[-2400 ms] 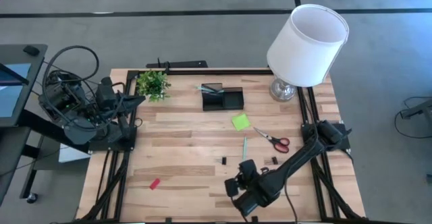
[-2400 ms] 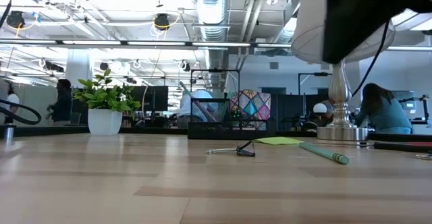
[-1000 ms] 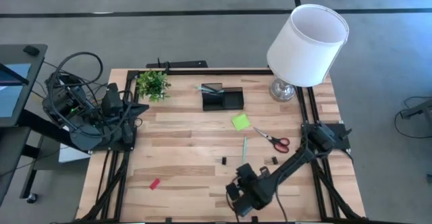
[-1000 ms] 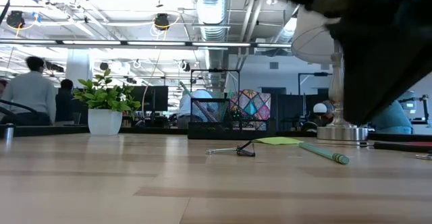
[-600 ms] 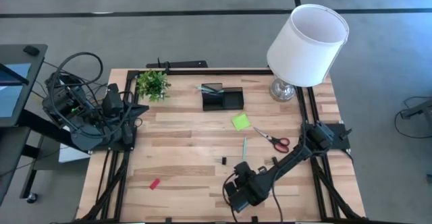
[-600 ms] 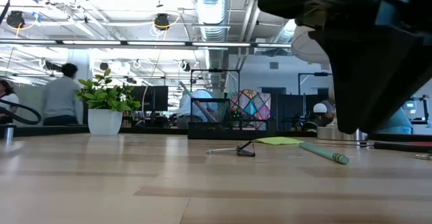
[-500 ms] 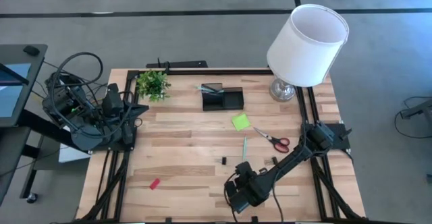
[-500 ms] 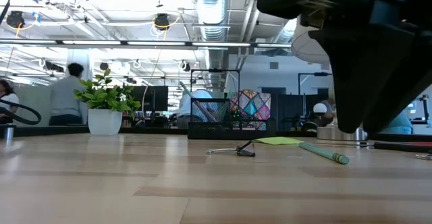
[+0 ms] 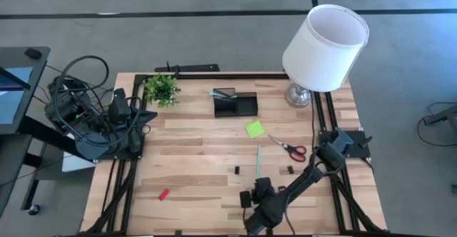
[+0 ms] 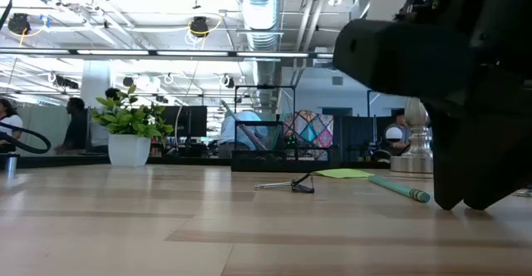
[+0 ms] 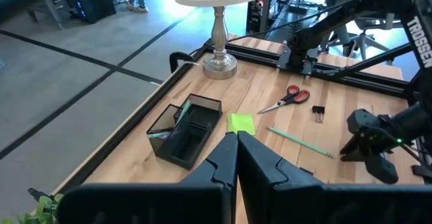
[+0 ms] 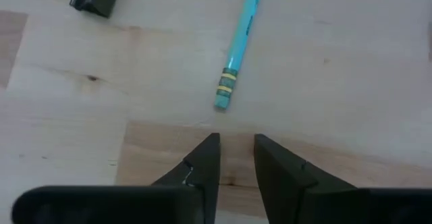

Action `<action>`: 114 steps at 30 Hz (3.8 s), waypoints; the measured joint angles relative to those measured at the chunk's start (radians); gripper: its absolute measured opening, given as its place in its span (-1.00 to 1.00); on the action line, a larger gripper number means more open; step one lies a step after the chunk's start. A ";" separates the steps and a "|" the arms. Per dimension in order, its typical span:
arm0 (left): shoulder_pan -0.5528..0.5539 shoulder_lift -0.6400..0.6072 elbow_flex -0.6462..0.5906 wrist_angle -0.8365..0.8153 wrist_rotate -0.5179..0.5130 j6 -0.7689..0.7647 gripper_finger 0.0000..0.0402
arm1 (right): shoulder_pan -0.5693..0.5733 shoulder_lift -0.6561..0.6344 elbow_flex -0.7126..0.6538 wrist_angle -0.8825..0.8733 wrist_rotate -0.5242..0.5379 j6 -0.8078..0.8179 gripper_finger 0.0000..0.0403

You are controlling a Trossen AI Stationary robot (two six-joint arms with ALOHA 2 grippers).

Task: Pick and place office supplies into organizer
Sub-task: Put the blue pencil into the black desk organizer

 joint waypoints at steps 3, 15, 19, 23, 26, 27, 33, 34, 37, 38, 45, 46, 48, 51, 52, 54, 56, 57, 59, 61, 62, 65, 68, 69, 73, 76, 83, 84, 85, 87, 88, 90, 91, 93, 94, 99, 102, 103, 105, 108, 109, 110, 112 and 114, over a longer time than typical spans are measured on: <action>0.000 0.000 0.000 0.000 0.000 0.000 -1.00 | -0.011 0.003 0.006 -0.030 0.012 0.003 -0.63; 0.000 0.000 0.000 0.001 0.002 -0.019 -1.00 | -0.027 0.009 0.001 0.008 0.139 -0.001 -0.71; 0.000 0.000 0.000 0.000 0.012 -0.016 -1.00 | -0.027 0.008 0.002 0.000 0.080 0.001 -0.71; 0.000 0.000 0.000 -0.039 0.017 -0.019 -1.00 | -0.027 0.006 0.002 -0.003 0.079 0.020 -0.71; 0.000 0.000 0.000 -0.067 0.010 -0.042 -1.00 | -0.029 0.006 0.004 0.001 0.117 0.017 -0.71; 0.000 0.000 0.000 -0.068 0.005 -0.048 -1.00 | -0.032 0.006 0.009 0.001 0.115 0.017 -0.71; 0.000 0.004 0.000 -0.068 0.002 -0.052 -1.00 | -0.042 0.006 0.017 -0.020 0.100 0.021 -0.71; 0.000 0.005 0.000 -0.068 0.007 -0.052 -1.00 | -0.045 0.006 0.017 -0.024 0.100 0.021 -0.71; 0.000 0.006 0.000 -0.069 0.032 -0.053 -1.00 | -0.053 0.006 0.017 -0.058 0.088 0.022 -0.71; 0.000 0.006 0.000 -0.068 0.046 -0.053 -1.00 | -0.055 0.006 0.017 -0.066 0.085 0.022 -0.71; 0.000 0.010 0.000 -0.083 0.094 -0.053 -1.00 | -0.057 0.006 0.017 -0.079 0.080 0.029 -0.71; 0.000 0.010 0.000 -0.083 0.094 -0.053 -1.00 | -0.059 0.006 0.017 -0.079 0.080 0.030 -0.71; 0.000 0.010 0.000 -0.084 0.093 -0.052 -1.00 | -0.064 0.006 0.017 -0.079 0.075 0.030 -0.71; 0.000 0.010 0.000 -0.084 0.093 -0.052 -1.00 | -0.074 0.006 0.016 -0.090 0.074 0.030 -0.71; 0.000 0.010 0.000 -0.084 0.093 -0.052 -1.00 | -0.078 0.006 0.016 -0.095 0.075 0.030 -0.71; 0.000 0.010 0.000 -0.084 0.093 -0.052 -1.00 | -0.087 0.005 0.010 -0.083 0.074 0.030 -0.71; 0.000 0.010 0.000 -0.084 0.093 -0.052 -1.00 | -0.096 0.004 -0.009 -0.046 0.057 0.031 -0.71; 0.000 0.010 0.000 -0.084 0.093 -0.052 -1.00 | -0.100 0.003 -0.018 -0.031 0.054 0.030 -0.71; 0.000 0.010 0.000 -0.084 0.094 -0.052 -1.00 | -0.101 -0.003 -0.036 -0.005 0.056 0.030 -0.71; 0.000 0.010 0.000 -0.084 0.096 -0.052 -1.00 | -0.099 -0.005 -0.045 0.007 0.054 0.030 -0.71; 0.000 0.010 0.000 -0.084 0.097 -0.051 -1.00 | -0.094 -0.005 -0.047 0.009 0.051 0.031 -0.71; 0.000 0.010 0.000 -0.084 0.097 -0.051 -1.00 | -0.083 -0.003 -0.050 0.012 0.054 0.045 -0.71; 0.000 0.011 0.000 -0.084 0.097 -0.051 -1.00 | -0.066 -0.002 -0.051 0.015 0.050 0.049 -0.71; 0.000 0.011 0.000 -0.084 0.097 -0.051 -1.00 | -0.060 -0.001 -0.052 0.016 0.051 0.051 -0.71; 0.000 0.011 0.000 -0.084 0.097 -0.051 -1.00 | -0.045 -0.001 -0.067 0.031 0.056 0.047 -0.71; 0.000 0.011 0.000 -0.084 0.097 -0.051 -1.00 | -0.038 0.000 -0.068 0.033 0.063 0.042 -0.71; 0.000 0.011 0.000 -0.084 0.096 -0.051 -1.00 | -0.025 0.015 -0.070 0.057 0.083 0.014 -0.71; 0.000 0.011 0.000 -0.084 0.096 -0.051 -1.00 | -0.021 0.019 -0.070 0.057 0.098 0.013 -0.71; 0.000 0.012 0.000 -0.084 0.096 -0.052 -1.00 | -0.017 0.024 -0.070 0.057 0.108 0.012 -0.71; 0.000 0.013 0.000 -0.084 0.096 -0.052 -1.00 | -0.011 0.040 -0.066 0.056 0.117 0.013 -0.71; 0.000 0.013 0.000 -0.084 0.097 -0.053 -1.00 | -0.007 0.049 -0.065 0.048 0.127 0.013 -0.71; 0.000 0.014 0.000 -0.084 0.097 -0.057 -1.00 | 0.001 0.069 -0.062 0.036 0.154 0.013 -0.71; 0.000 0.014 0.000 -0.084 0.096 -0.057 -1.00 | 0.006 0.079 -0.058 0.026 0.169 0.013 -0.71; 0.000 0.014 0.000 -0.084 0.092 -0.058 -1.00 | 0.013 0.084 -0.058 0.023 0.192 0.013 -0.71; 0.000 0.014 0.000 -0.084 0.091 -0.058 -1.00 | 0.013 0.084 -0.059 0.023 0.196 0.013 -0.71; 0.000 0.019 0.000 -0.082 0.086 -0.060 -1.00 | 0.012 0.084 -0.059 0.023 0.198 0.013 -0.71; 0.000 0.027 0.000 -0.080 0.086 -0.060 -1.00 | 0.011 0.084 -0.060 0.023 0.196 0.013 -0.73; 0.000 0.028 0.000 -0.080 0.086 -0.060 -1.00 | 0.011 0.084 -0.060 0.023 0.194 0.013 -0.75; 0.000 0.034 0.000 -0.080 0.087 -0.060 -1.00 | 0.011 0.084 -0.060 0.022 0.193 0.013 -0.83; 0.000 0.040 0.000 -0.080 0.088 -0.060 -1.00 | 0.011 0.084 -0.060 0.023 0.195 0.001 -0.95; 0.000 0.043 0.000 -0.080 0.089 -0.063 -1.00 | 0.011 0.084 -0.060 0.023 0.197 0.000 -0.95; 0.000 0.046 0.000 -0.080 0.089 -0.067 -1.00 | 0.010 0.084 -0.060 0.023 0.197 0.000 -0.94; 0.000 0.053 0.000 -0.080 0.090 -0.079 -1.00 | 0.010 0.084 -0.060 0.024 0.198 -0.001 -0.95; 0.000 0.053 0.000 -0.080 0.092 -0.097 -1.00 | 0.010 0.083 -0.059 0.023 0.206 -0.001 -0.97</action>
